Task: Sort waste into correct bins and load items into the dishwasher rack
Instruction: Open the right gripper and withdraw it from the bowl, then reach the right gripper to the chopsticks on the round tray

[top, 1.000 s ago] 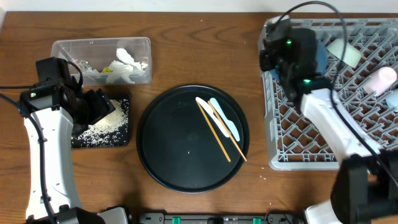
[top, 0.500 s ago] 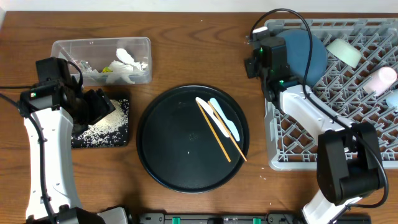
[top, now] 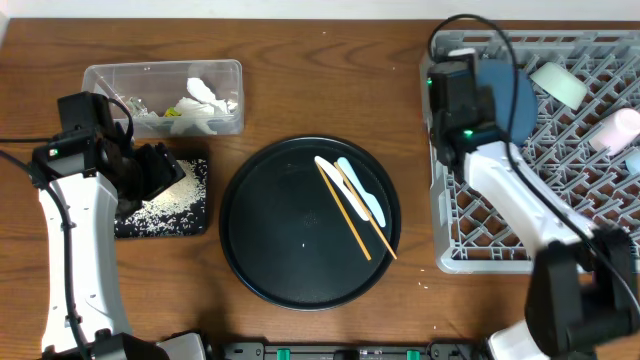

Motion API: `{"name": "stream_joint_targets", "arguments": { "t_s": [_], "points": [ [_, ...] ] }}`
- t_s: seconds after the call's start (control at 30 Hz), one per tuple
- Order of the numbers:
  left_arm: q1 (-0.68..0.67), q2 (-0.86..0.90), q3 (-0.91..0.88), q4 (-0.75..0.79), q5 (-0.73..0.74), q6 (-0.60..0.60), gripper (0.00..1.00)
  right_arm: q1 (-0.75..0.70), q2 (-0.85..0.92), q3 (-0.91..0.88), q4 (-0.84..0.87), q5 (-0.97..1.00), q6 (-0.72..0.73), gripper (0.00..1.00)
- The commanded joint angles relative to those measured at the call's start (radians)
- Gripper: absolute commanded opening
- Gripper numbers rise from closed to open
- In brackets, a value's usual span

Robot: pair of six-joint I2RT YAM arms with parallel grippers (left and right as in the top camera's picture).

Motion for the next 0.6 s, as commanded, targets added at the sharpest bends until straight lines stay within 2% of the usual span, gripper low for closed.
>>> {"name": "stream_joint_targets", "arguments": {
  "t_s": [0.0, 0.23, 0.33, 0.43, 0.53, 0.57],
  "points": [
    [0.002, -0.001, -0.001, -0.002, -0.002, -0.005, 0.81, 0.000, -0.092, 0.002, 0.001, 0.085, 0.051, 0.01],
    [0.002, -0.001, -0.001, -0.003, -0.003, -0.005, 0.81, 0.000, -0.210, 0.002, -0.115, -0.066, 0.058, 0.01],
    [0.002, -0.001, -0.001, -0.002, -0.003, -0.005, 0.81, 0.000, -0.254, 0.002, -0.227, -0.119, 0.122, 0.06],
    [0.002, -0.001, -0.001, -0.003, -0.002, -0.005, 0.81, 0.002, -0.302, 0.002, -0.331, -0.305, 0.131, 0.20],
    [0.002, -0.001, -0.001, -0.002, -0.002, -0.005, 0.81, 0.001, -0.345, 0.002, -0.416, -0.685, 0.074, 0.38],
    [0.002, -0.001, -0.001, -0.002, -0.002, -0.005, 0.81, 0.002, -0.353, 0.002, -0.442, -0.821, 0.045, 0.47]
  ]
}}
